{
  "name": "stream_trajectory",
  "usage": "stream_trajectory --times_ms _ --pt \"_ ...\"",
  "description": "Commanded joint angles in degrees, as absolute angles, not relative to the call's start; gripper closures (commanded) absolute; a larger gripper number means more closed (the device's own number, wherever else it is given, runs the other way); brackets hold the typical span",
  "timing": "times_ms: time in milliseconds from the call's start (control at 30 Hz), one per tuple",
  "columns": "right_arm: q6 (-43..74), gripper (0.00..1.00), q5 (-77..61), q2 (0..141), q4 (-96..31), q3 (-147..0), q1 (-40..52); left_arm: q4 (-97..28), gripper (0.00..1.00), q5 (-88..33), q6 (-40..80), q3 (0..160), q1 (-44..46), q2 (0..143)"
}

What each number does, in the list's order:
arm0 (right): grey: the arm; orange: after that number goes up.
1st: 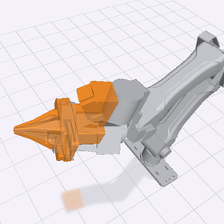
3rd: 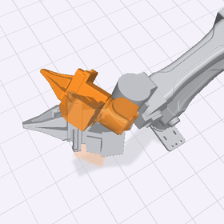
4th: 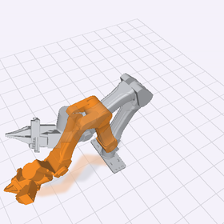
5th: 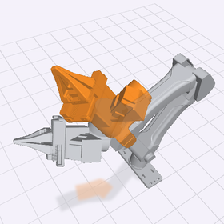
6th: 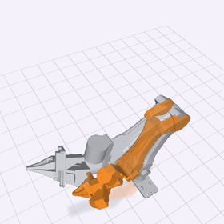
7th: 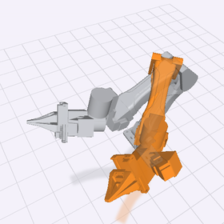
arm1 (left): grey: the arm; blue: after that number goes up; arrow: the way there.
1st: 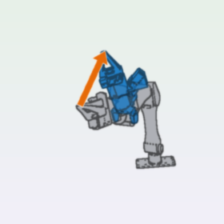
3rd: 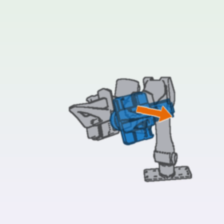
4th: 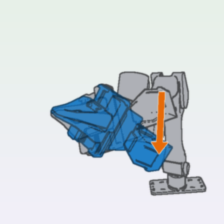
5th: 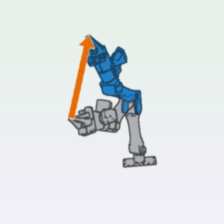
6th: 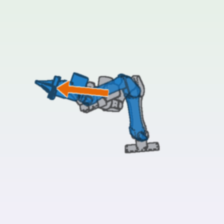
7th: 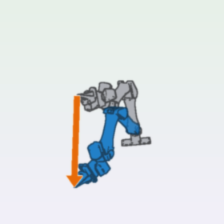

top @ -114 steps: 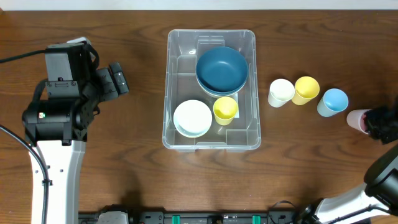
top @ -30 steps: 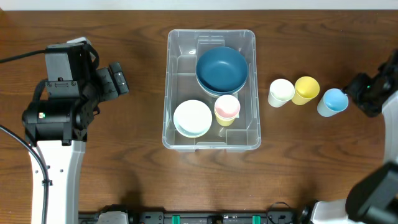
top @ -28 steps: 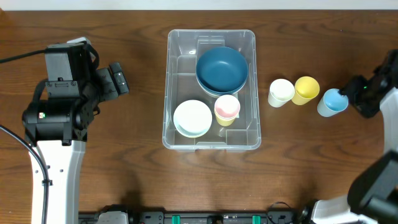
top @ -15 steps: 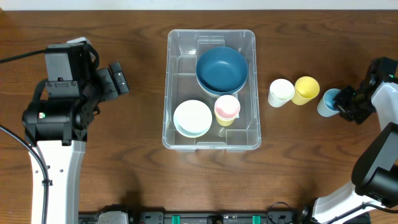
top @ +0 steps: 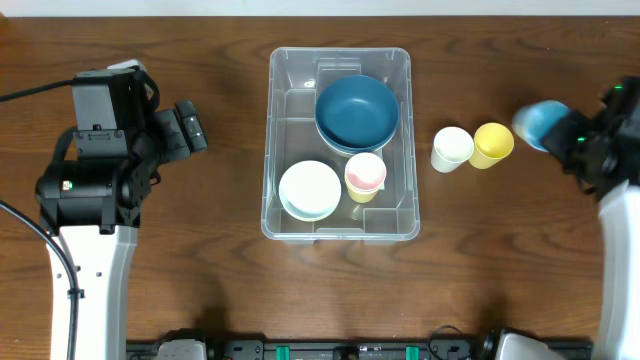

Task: Pack container
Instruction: 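Return the right gripper and grasp the blue cup, then stack the blue cup into the pink cup in the container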

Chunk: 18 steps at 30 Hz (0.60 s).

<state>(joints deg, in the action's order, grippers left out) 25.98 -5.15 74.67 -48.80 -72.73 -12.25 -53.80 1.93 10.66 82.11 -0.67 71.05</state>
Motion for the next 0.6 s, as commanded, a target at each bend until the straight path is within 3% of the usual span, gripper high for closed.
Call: stream_trajectory --times_ms 0,300,567 --pt "22.6 0.99 -7.3 70.4 -49.0 -72.9 -1.8 -54.0 0.02 2.6 10.8 82.2 -1.0 71.2" --pt "22.6 0.99 -7.1 75.4 -49.3 -72.8 23.5 -54.0 0.02 2.6 10.8 82.2 -1.0 71.2" --pt "22.7 0.99 -5.0 87.3 -50.2 -72.8 29.7 -54.0 0.02 2.6 10.8 82.2 -1.0 71.2"
